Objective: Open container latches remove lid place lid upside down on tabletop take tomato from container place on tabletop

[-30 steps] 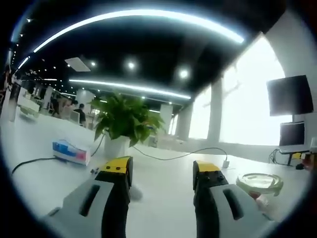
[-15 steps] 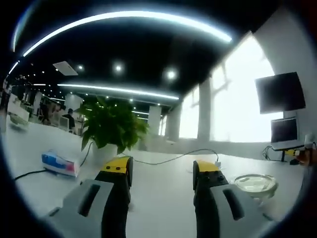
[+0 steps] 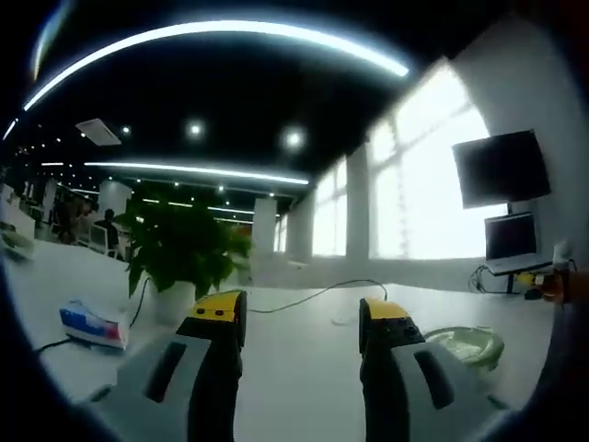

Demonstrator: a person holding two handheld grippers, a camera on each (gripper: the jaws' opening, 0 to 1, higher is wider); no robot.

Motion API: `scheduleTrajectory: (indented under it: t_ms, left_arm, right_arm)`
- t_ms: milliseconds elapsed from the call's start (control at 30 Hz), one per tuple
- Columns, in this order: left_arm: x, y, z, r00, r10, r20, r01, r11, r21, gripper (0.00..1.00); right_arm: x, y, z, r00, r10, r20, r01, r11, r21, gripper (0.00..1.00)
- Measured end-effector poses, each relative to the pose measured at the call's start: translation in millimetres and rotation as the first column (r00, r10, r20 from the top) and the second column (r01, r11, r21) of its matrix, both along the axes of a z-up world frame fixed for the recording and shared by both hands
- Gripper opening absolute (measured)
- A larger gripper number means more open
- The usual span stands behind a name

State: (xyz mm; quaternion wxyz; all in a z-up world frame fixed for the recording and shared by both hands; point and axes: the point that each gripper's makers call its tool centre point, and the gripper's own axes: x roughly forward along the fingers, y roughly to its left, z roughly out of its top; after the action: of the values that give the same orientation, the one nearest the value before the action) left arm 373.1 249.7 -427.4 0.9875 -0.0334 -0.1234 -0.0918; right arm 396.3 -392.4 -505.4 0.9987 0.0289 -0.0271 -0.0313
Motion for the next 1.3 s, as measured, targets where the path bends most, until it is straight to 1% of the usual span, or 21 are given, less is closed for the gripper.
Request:
scheduleTrajectory:
  t_ms: [233, 433, 733, 867, 1133, 1300]
  left_arm:
    - [6.0, -14, 10.9, 0.999, -0.046, 0.003, 0.046, 0.998, 0.035, 0.46]
    - [11.5, -22, 19.4, 0.997, -0.083, 0.007, 0.083, 0.995, 0.051, 0.46]
    - [19.2, -42, 25.3, 0.989, -0.15, -0.001, 0.15, 0.986, 0.077, 0.46]
    - [23.1, -51, 25.7, 0.984, -0.18, -0.01, 0.18, 0.98, 0.089, 0.46]
    - [27.8, -67, 32.0, 0.97, -0.244, -0.018, 0.245, 0.966, 0.083, 0.46]
    - [29.7, -82, 34.1, 0.957, -0.287, -0.029, 0.288, 0.952, 0.102, 0.46]
  right_arm:
    - [0, 1, 0.1, 1.0, 0.001, -0.001, -0.001, 1.0, 0.0, 0.43]
    - [1, -1, 0.8, 1.0, -0.002, 0.001, 0.002, 1.0, -0.001, 0.43]
    - [0, -3, -0.9, 1.0, -0.007, -0.002, 0.007, 1.0, 0.001, 0.43]
    - [-1, -4, -1.3, 1.0, -0.009, -0.002, 0.009, 1.0, 0.0, 0.43]
    - [-1, -4, -1.8, 1.0, -0.011, -0.004, 0.011, 1.0, -0.001, 0.43]
    - [-1, -5, -2.5, 1.0, -0.011, -0.005, 0.011, 1.0, -0.002, 0.43]
